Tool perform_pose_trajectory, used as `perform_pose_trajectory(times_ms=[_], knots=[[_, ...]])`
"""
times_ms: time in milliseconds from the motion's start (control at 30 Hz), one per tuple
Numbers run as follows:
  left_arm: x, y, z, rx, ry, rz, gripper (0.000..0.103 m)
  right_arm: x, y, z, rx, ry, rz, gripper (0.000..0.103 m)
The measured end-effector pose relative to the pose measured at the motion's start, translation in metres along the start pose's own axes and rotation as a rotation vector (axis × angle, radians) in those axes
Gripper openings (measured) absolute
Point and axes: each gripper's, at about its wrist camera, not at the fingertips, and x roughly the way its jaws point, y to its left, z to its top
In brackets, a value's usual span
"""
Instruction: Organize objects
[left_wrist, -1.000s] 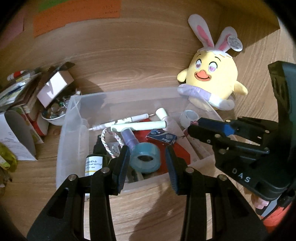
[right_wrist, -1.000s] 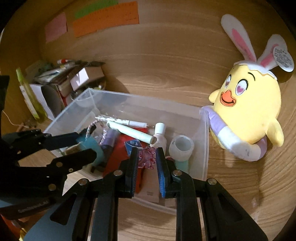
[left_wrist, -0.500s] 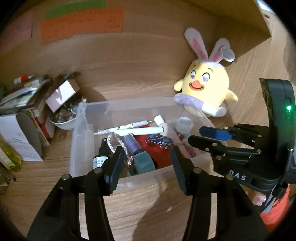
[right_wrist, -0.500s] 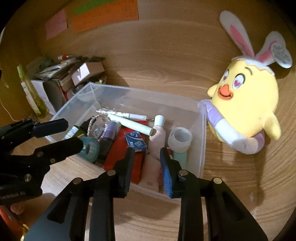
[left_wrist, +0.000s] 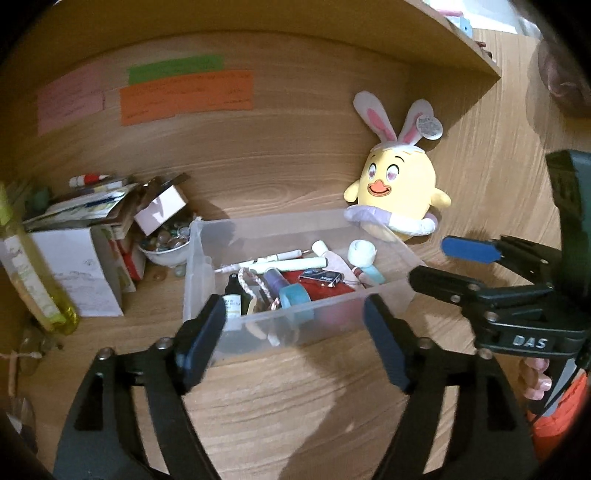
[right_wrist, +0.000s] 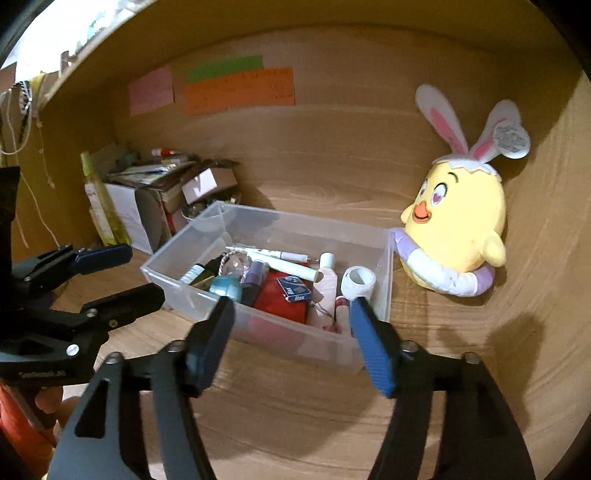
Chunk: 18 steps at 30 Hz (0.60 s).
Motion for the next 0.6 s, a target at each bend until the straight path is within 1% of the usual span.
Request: perform_pose_trajectory(times_ms=[33, 67, 167, 300, 600], knots=[[-0.002, 0.001, -0.003, -0.009, -0.006, 0.0, 0.085, -0.004, 0.001, -0.003, 0.002, -0.009, -0.003, 0.073], [-0.004, 0.002, -0.005, -0.014, -0.01, 0.001, 0.086, -0.007, 0.001, -0.005, 0.005, -0.019, -0.005, 0.076], [-0.006, 0.003, -0.012, -0.023, -0.012, 0.011, 0.088, -0.016, 0.003, -0.013, 0.011, -0.041, -0.005, 0.08], [-0.006, 0.001, -0.021, -0.038, -0.009, 0.008, 0.09, -0.024, 0.002, -0.023, 0.025, -0.054, -0.004, 0.081], [-0.003, -0.001, -0.029, -0.051, 0.0, 0.004, 0.091, -0.022, -0.005, -0.037, 0.06, -0.029, 0.019, 0.082]])
